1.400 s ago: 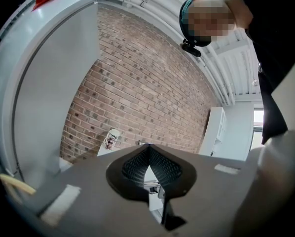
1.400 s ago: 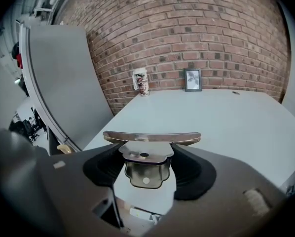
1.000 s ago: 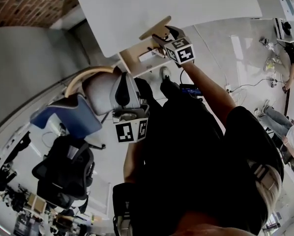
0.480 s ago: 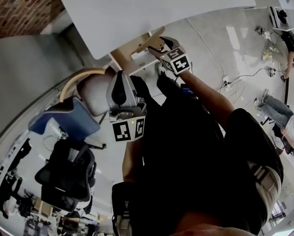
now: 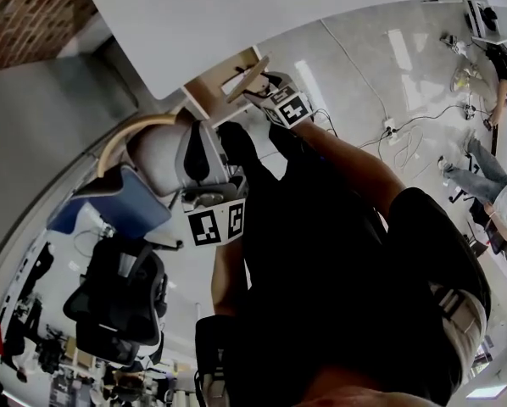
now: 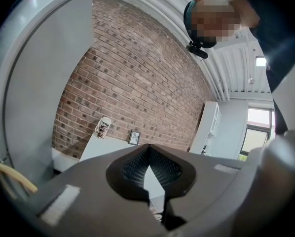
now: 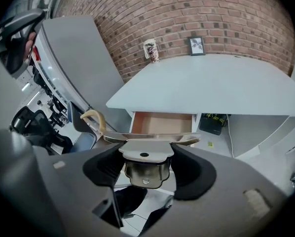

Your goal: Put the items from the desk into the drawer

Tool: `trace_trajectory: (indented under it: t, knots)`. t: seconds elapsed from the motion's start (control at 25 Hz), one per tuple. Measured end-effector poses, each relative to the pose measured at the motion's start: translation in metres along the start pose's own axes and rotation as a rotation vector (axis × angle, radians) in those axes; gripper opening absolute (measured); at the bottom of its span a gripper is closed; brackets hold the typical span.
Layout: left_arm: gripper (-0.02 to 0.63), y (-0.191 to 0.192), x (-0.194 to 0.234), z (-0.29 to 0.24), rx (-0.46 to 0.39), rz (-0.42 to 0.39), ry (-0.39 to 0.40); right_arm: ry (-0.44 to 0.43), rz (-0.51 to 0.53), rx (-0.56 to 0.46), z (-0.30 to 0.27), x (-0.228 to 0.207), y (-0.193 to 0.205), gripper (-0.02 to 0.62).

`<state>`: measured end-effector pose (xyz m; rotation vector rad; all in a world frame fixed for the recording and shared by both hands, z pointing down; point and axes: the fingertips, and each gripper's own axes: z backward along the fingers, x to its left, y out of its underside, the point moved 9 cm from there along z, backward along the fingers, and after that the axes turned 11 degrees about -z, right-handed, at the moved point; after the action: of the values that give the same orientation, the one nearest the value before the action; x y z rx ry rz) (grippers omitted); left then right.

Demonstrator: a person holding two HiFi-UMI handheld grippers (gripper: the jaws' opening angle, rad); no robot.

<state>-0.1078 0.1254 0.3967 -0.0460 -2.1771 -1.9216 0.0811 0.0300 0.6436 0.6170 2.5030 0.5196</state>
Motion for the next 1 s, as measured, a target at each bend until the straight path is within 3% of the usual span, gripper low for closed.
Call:
trace_trajectory:
  t: [0.2, 0.64, 1.0]
  knots:
    - [0.009, 0.014, 0.011, 0.002, 0.020, 0.004, -0.014, 0.007, 0.012, 0.083, -0.042, 0.007, 0.017, 0.291]
    - [0.009, 0.048, 0.043, 0.001, 0.078, 0.045, -0.070, 0.018, -0.110, 0.229, -0.134, -0.005, 0.051, 0.293]
    - [0.009, 0.075, 0.067, -0.006, 0.131, 0.070, -0.088, 0.153, -0.114, 0.284, -0.192, -0.047, 0.059, 0.293]
